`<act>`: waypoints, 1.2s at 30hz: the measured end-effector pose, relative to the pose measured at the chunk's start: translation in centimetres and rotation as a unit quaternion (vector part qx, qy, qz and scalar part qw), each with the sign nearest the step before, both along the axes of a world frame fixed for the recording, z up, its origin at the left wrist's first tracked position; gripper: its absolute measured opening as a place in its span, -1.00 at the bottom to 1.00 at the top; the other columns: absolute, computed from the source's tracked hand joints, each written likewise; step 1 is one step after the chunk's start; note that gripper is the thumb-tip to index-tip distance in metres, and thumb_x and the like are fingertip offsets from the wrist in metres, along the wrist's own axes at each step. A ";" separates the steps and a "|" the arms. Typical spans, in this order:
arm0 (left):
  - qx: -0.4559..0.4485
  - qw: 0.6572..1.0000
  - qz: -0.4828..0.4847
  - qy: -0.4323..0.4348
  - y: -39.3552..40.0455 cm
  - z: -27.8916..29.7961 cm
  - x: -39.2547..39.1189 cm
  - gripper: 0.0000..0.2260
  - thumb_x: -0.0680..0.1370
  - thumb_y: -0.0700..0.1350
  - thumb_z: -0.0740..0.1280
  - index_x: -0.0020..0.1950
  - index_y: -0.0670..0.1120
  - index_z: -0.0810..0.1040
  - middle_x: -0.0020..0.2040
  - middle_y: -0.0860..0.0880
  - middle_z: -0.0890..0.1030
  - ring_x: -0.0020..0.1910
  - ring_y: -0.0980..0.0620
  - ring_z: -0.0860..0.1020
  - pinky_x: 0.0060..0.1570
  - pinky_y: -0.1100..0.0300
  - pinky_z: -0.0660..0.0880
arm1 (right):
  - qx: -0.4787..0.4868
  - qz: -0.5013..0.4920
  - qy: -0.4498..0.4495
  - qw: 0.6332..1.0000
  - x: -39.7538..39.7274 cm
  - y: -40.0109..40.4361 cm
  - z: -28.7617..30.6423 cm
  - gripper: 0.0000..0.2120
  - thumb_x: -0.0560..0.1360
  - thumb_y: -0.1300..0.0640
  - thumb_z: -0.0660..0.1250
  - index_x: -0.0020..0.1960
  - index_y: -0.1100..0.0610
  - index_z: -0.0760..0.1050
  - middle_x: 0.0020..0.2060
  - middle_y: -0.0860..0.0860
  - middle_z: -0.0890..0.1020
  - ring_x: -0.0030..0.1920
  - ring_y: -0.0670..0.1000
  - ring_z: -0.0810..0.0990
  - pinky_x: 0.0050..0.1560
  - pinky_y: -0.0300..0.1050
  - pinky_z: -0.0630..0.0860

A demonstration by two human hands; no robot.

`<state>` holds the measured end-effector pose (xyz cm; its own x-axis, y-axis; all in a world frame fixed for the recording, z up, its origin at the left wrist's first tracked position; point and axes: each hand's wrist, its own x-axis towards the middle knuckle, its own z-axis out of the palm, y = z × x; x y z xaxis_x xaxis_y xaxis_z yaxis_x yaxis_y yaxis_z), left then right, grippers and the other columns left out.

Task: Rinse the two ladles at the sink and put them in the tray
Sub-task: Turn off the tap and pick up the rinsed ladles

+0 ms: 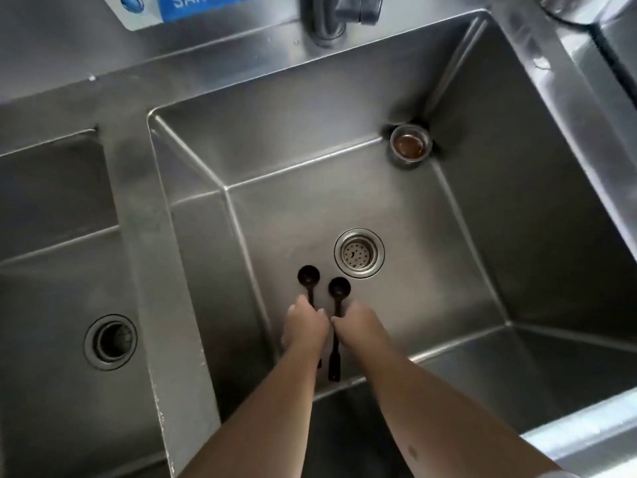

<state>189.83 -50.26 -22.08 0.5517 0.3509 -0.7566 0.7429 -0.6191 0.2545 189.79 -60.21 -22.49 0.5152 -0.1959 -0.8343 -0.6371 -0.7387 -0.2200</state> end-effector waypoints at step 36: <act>-0.411 0.854 0.274 -0.165 8.2 27.6 -8.4 -0.91 0.55 -0.27 0.32 -0.16 -0.19 0.53 -0.44 -0.07 0.48 -0.49 0.02 0.40 -0.46 0.16 0.30 | 0.256 -0.223 -0.231 0.912 -7.0 1.3 25.2 -0.79 0.39 0.15 0.51 -0.40 -0.02 0.65 -0.63 -0.14 0.41 -0.61 -0.15 0.34 -0.49 -0.23 0.28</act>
